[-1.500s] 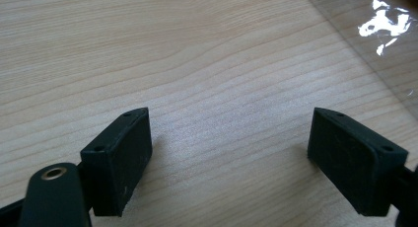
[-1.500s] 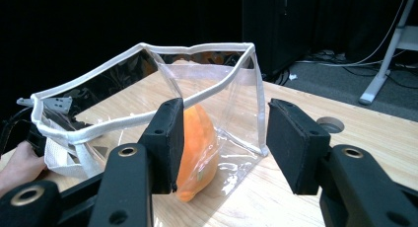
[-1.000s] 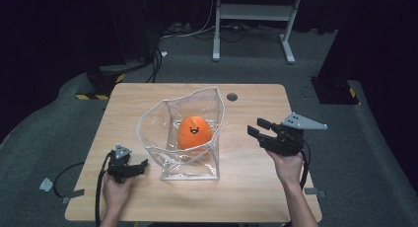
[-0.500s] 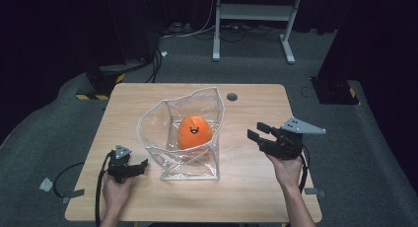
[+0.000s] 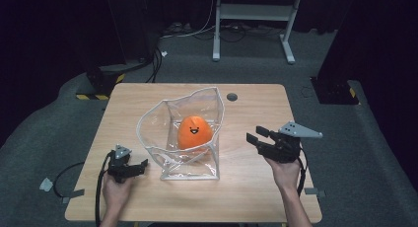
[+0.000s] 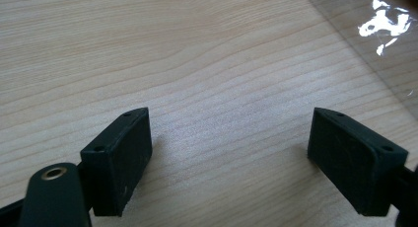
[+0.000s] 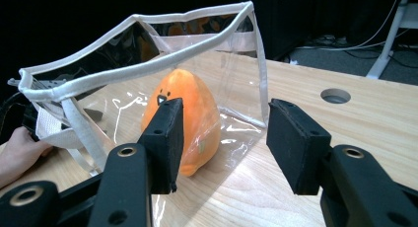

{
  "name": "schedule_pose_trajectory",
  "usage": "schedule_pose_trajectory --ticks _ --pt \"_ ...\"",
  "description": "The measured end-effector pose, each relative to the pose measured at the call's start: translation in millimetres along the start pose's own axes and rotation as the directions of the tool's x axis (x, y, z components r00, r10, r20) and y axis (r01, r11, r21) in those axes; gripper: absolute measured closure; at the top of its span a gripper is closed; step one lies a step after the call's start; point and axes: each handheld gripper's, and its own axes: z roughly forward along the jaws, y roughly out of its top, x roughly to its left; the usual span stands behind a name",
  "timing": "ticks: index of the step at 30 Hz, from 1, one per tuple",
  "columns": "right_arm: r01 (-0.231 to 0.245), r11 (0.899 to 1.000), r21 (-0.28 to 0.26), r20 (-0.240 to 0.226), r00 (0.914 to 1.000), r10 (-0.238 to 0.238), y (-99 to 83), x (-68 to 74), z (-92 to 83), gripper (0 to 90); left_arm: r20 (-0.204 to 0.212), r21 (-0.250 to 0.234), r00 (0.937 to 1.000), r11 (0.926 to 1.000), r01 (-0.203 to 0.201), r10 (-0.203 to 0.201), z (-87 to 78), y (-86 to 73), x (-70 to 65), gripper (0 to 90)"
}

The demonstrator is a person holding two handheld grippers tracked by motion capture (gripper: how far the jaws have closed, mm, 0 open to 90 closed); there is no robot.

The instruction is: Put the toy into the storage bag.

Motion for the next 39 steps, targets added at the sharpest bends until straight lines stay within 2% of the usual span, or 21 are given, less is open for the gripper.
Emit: schedule_pose_trajectory --ticks 39 --pt "-0.029 0.999 0.027 0.018 0.9994 0.028 -23.3 -4.2 9.3 48.4 0.000 0.000 1.0000 1.0000 0.000 0.000 0.0 0.0 -0.1 17.1"
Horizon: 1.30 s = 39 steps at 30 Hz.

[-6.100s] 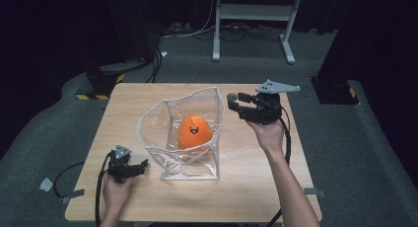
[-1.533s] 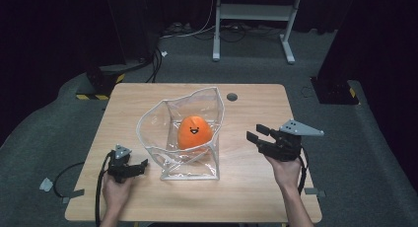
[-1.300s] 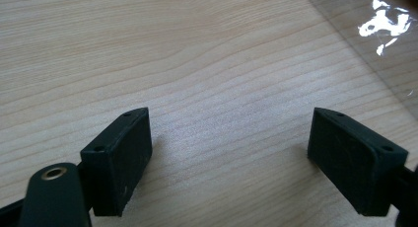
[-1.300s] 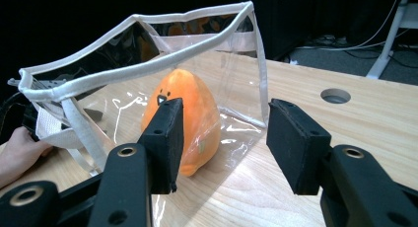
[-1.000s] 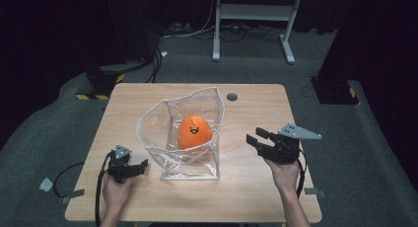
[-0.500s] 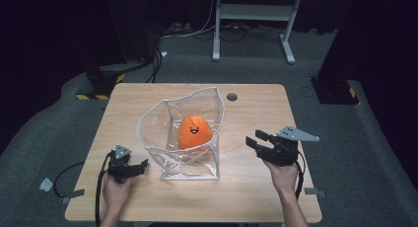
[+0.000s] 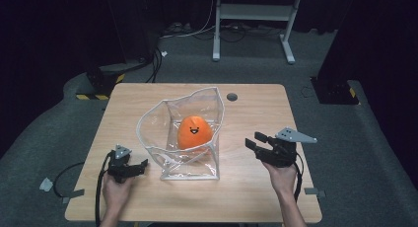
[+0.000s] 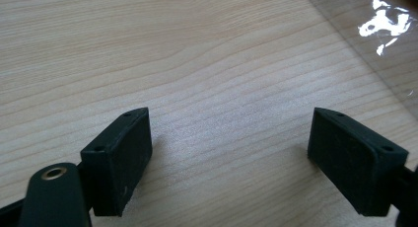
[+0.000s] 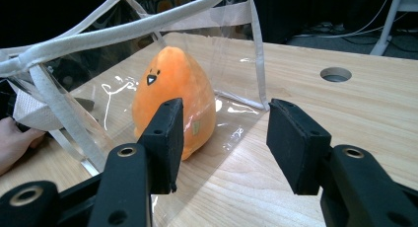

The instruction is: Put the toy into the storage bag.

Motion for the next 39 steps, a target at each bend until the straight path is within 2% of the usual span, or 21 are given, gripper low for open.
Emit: schedule_pose_trajectory --ticks 39 --pt "-0.001 0.998 0.056 0.058 0.9983 -0.002 -19.8 -8.2 17.5 48.4 0.000 0.000 1.0000 1.0000 0.000 0.000 0.0 0.0 0.0 17.1"
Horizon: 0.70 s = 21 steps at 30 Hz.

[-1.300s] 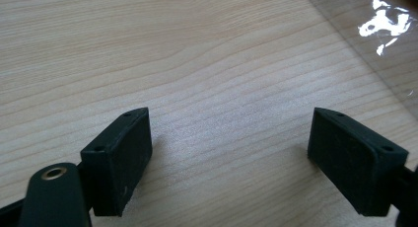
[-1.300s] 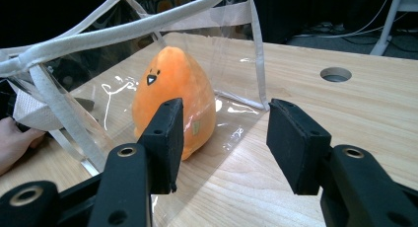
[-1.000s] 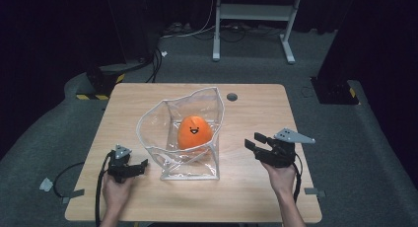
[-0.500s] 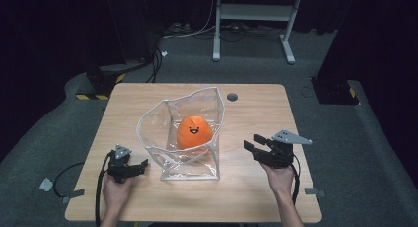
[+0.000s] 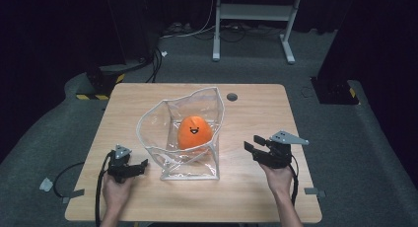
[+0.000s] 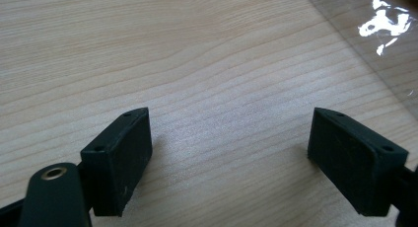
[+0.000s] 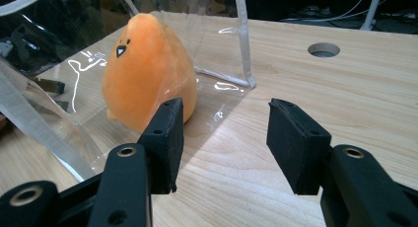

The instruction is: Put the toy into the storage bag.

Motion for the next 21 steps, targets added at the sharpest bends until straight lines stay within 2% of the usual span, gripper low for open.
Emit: schedule_pose_trajectory --ticks 21 --pt "0.013 0.999 0.048 0.037 0.9992 -0.015 -8.0 -3.4 13.4 48.3 0.000 0.000 1.0000 1.0000 0.000 0.000 0.0 0.0 0.0 17.1"
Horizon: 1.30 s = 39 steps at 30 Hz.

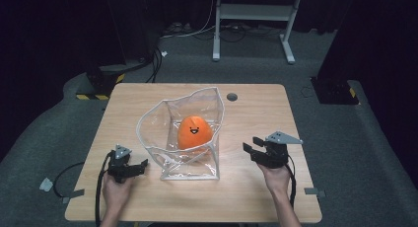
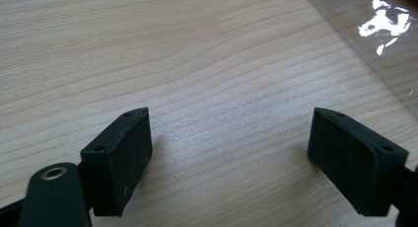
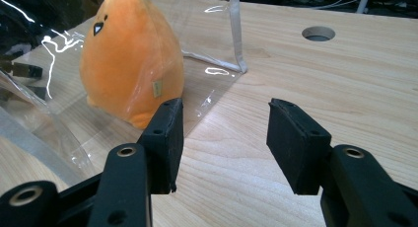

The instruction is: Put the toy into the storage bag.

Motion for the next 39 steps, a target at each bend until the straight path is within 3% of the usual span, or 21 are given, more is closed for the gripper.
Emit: schedule_pose_trajectory --ticks 39 --pt "0.000 0.990 0.142 0.073 0.9973 -0.011 -20.6 -10.3 34.3 47.6 0.000 0.000 1.0000 1.0000 0.000 0.000 0.0 0.0 0.0 17.1"
